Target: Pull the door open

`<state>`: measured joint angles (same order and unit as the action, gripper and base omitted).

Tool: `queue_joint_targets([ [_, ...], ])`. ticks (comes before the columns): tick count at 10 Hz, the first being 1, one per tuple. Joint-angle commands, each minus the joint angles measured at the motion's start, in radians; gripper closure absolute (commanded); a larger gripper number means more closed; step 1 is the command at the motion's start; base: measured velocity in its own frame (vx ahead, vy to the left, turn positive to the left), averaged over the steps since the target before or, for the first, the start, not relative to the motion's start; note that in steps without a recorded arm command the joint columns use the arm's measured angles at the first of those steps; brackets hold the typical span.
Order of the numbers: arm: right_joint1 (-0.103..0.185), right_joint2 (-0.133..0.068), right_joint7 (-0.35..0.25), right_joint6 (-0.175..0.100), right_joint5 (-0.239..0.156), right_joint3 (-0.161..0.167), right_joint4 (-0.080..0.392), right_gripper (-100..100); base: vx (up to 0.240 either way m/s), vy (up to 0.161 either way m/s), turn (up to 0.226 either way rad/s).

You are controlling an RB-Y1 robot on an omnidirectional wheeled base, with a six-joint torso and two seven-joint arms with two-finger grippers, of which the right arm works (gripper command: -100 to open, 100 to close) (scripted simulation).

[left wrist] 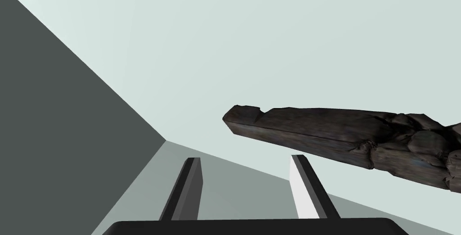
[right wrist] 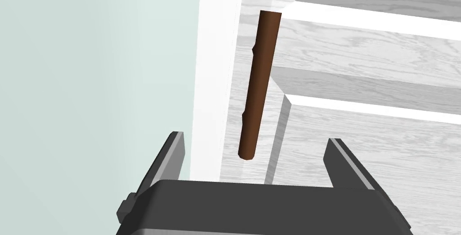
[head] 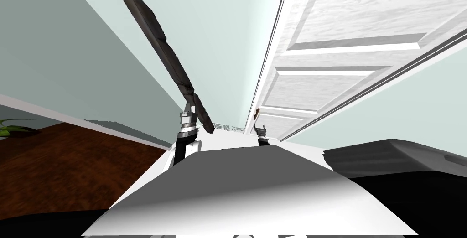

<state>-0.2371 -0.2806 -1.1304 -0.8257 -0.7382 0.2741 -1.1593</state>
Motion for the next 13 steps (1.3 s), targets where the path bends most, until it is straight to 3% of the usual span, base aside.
queue_joint_targets([
  [1, 0.007, -0.006, -0.029, -0.014, -0.019, 0.01, 0.037, -100, 0.142, -0.086, 0.089],
  [7, 0.025, -0.025, -0.111, -0.044, -0.084, 0.035, 0.134, -100, 0.081, -0.049, 0.073],
  [8, 0.025, -0.022, -0.101, -0.042, -0.076, 0.033, 0.126, -100, 0.042, -0.025, 0.017],
  [13, 0.045, -0.072, -0.179, -0.062, -0.095, -0.001, 0.204, -100, 0.174, -0.014, 0.111],
])
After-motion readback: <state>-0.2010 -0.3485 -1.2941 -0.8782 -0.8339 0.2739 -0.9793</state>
